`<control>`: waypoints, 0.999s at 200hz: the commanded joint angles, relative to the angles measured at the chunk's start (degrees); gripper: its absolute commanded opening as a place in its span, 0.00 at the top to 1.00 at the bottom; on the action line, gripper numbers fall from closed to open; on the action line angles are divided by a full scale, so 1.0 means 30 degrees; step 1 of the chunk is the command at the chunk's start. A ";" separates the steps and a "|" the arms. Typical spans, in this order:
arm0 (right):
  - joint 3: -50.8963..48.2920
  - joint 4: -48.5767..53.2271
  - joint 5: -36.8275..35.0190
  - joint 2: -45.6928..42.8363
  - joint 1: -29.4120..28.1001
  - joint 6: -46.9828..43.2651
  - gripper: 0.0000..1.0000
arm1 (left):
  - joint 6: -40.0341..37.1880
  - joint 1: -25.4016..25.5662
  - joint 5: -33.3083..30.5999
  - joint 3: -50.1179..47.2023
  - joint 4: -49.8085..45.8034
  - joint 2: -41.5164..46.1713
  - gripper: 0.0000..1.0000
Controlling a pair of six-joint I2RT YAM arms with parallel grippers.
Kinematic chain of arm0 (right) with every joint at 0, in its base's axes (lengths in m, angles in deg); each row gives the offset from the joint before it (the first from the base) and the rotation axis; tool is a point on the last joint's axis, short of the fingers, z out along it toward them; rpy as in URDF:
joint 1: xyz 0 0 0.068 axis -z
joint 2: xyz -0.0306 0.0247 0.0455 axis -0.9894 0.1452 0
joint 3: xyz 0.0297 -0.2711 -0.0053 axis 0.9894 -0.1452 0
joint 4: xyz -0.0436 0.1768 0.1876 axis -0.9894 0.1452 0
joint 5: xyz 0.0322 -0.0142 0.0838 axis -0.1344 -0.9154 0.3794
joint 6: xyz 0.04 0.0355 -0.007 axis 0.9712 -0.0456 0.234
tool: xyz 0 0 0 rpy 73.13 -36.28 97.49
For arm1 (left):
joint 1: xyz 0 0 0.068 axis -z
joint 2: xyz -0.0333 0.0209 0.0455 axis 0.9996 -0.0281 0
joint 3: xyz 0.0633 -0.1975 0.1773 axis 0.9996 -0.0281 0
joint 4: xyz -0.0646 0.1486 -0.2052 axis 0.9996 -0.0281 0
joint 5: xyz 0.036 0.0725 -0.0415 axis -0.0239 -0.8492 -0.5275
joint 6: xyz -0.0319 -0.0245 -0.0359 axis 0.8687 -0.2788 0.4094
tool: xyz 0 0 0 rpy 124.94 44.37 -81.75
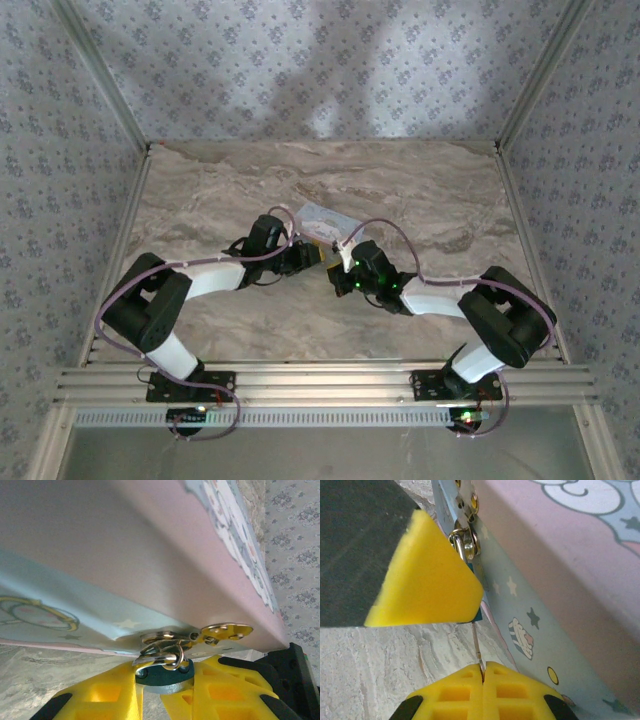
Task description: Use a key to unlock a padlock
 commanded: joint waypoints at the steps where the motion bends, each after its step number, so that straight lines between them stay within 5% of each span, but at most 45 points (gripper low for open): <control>1: 0.0625 -0.0573 0.0120 0.0242 0.0149 -0.0080 1.00 | 0.0189 0.0140 0.0258 -0.0103 0.0469 0.0119 0.75; 200: 0.0143 -0.7766 0.1631 0.1442 0.1054 0.0288 1.00 | 0.0703 0.0356 0.0689 -0.0040 0.0721 0.0090 0.75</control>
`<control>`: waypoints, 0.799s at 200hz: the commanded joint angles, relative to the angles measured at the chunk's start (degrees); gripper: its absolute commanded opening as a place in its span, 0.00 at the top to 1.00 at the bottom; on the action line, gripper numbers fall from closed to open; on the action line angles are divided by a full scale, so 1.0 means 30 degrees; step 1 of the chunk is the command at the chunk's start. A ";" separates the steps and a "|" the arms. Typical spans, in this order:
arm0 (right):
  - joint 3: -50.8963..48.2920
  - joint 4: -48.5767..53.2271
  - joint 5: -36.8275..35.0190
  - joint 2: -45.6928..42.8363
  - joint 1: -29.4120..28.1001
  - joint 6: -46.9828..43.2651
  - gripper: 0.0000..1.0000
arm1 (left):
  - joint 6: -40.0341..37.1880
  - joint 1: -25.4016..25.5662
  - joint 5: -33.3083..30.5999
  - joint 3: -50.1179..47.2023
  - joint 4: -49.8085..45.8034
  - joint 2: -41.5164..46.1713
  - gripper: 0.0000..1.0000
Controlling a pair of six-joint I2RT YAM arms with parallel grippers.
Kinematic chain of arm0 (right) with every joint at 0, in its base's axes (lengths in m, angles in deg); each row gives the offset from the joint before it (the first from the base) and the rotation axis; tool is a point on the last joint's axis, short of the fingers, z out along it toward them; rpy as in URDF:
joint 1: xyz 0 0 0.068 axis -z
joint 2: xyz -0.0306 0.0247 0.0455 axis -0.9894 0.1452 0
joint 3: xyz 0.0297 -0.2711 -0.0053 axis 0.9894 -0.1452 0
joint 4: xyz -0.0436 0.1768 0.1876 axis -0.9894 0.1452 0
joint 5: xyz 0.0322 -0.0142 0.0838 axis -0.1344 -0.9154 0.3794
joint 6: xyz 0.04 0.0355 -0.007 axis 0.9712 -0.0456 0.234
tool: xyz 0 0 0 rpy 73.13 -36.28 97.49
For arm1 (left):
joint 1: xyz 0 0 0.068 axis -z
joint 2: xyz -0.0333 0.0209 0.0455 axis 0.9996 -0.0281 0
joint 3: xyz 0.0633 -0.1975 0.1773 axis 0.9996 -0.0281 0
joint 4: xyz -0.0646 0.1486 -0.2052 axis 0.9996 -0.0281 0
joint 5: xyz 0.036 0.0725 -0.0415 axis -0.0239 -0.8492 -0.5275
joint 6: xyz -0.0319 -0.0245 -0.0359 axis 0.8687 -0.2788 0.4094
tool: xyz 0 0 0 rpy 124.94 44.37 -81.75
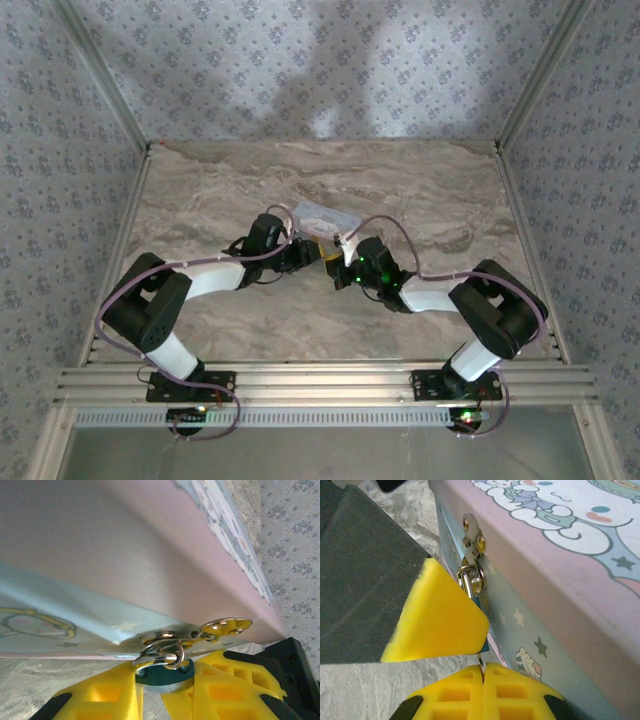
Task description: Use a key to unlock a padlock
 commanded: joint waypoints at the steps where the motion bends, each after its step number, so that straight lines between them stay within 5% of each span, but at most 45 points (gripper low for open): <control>1: 0.0521 -0.3548 0.0225 0.0188 0.0136 0.0258 1.00 | 0.0205 0.0354 0.1291 -0.0054 0.0089 0.0090 0.75; 80: 0.0980 -0.3709 0.0475 0.0807 0.0165 0.0394 1.00 | 0.0510 0.0404 0.1507 0.0078 0.0479 -0.0346 0.75; 160: -0.0792 -0.4317 -0.0371 0.2107 0.0107 0.1295 1.00 | 0.0963 0.0383 0.1070 0.0048 0.0870 -0.1468 0.58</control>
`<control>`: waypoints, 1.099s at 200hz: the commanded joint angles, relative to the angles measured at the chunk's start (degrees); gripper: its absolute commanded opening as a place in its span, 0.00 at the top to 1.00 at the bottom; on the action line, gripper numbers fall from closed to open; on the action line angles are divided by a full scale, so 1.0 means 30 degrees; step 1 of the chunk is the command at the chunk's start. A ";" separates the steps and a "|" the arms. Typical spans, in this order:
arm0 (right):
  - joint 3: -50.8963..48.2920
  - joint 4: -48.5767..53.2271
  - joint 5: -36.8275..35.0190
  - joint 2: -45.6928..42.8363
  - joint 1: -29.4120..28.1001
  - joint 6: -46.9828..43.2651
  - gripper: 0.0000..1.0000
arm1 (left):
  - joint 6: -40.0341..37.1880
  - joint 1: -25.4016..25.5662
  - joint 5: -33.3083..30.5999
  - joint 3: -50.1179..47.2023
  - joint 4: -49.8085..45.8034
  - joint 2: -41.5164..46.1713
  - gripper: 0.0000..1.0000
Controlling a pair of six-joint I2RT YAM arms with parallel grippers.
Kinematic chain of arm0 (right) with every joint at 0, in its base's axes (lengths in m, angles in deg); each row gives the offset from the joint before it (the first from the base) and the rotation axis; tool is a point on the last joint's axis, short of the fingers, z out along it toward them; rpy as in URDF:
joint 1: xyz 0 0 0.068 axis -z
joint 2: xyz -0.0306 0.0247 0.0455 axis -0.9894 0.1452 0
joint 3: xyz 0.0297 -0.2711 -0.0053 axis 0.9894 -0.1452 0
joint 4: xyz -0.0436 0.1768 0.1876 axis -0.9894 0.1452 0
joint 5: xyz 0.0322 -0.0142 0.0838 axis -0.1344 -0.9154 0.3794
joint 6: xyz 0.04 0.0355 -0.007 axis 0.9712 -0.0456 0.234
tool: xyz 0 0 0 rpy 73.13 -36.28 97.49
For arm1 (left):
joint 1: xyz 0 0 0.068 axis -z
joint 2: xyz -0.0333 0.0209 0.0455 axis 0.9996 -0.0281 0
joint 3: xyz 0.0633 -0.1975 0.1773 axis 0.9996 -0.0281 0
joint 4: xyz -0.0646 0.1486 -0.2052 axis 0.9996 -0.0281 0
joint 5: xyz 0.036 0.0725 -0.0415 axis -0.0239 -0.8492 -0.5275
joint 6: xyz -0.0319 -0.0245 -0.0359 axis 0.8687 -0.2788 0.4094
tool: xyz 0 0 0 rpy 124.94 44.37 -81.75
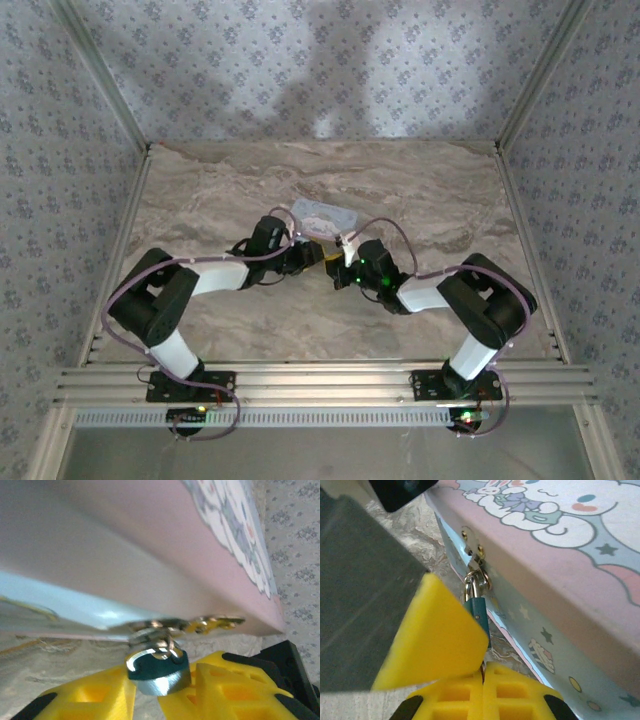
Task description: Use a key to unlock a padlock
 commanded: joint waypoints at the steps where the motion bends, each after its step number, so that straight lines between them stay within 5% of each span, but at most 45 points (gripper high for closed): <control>1: -0.0277 -0.2081 -0.0438 0.0810 -0.0032 0.0659 1.00 | 0.0330 0.0218 0.0773 0.0063 0.0267 -0.0526 0.58; 137: -0.0554 -0.2488 0.0123 0.1930 -0.0322 0.3393 1.00 | 0.0551 -0.1393 -0.0856 -0.2323 -0.0478 0.2774 0.33; 220: 0.0786 0.0074 0.2380 0.1117 -0.0029 0.8240 1.00 | 0.3784 -0.1462 -0.0901 -0.3928 0.2547 0.3107 0.32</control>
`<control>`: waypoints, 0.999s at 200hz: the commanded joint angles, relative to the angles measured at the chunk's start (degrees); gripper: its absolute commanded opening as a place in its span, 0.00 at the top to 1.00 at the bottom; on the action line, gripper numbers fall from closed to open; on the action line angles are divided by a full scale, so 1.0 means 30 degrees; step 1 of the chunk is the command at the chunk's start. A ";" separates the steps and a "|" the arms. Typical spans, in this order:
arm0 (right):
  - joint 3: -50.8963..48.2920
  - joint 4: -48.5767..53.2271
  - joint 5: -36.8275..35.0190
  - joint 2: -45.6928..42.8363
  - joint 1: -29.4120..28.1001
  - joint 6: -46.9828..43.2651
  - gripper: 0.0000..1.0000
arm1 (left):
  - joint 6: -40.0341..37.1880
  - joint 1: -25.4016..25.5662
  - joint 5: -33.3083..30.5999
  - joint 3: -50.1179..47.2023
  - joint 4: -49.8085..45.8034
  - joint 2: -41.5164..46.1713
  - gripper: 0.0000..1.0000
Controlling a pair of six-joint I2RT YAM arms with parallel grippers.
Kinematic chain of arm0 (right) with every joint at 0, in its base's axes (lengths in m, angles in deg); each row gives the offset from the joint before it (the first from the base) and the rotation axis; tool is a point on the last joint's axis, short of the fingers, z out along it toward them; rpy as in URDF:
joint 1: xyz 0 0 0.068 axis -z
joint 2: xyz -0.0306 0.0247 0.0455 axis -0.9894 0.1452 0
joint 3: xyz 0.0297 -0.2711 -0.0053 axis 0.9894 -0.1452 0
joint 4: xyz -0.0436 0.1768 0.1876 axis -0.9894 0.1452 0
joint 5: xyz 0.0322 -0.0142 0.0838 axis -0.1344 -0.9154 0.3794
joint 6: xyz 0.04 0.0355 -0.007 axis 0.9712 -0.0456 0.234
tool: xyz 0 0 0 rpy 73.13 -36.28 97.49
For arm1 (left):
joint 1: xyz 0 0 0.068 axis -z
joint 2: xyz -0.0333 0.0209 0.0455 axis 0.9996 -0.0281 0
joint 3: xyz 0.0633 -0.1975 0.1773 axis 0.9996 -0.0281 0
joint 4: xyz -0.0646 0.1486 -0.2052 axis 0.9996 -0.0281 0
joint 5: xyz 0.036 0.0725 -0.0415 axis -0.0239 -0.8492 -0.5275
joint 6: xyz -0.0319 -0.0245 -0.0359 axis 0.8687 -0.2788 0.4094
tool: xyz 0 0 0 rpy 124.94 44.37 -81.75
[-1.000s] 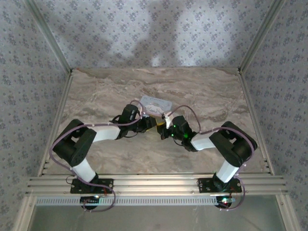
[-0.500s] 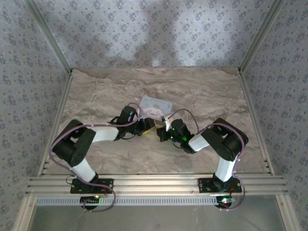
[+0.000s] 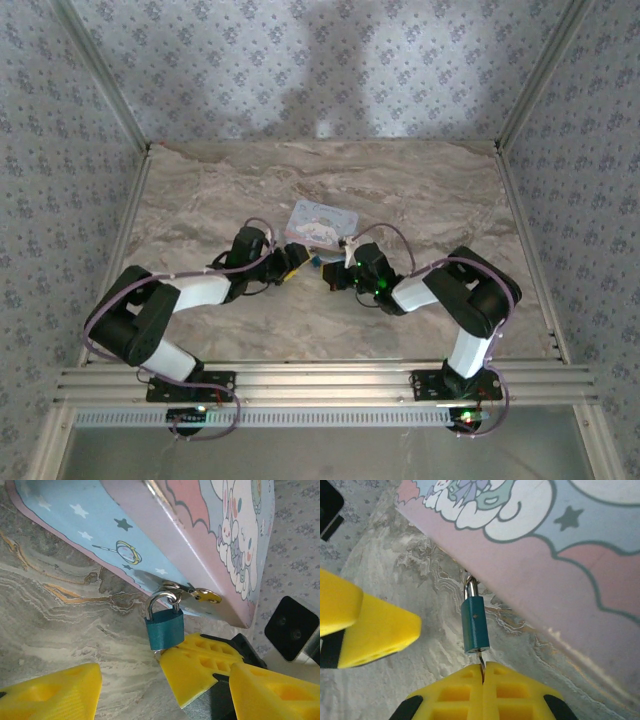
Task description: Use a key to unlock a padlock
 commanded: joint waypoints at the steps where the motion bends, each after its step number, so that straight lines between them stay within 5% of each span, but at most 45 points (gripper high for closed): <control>1: 0.0547 0.0637 0.0952 -0.0610 0.0057 0.1754 1.00 | 0.1207 -0.0035 -0.0195 -0.0377 0.1279 0.0252 0.32; 200: 0.1304 0.0599 0.2563 -0.0741 0.0467 0.5827 1.00 | 0.4277 0.1018 0.0099 -0.0074 0.6457 -0.3759 0.65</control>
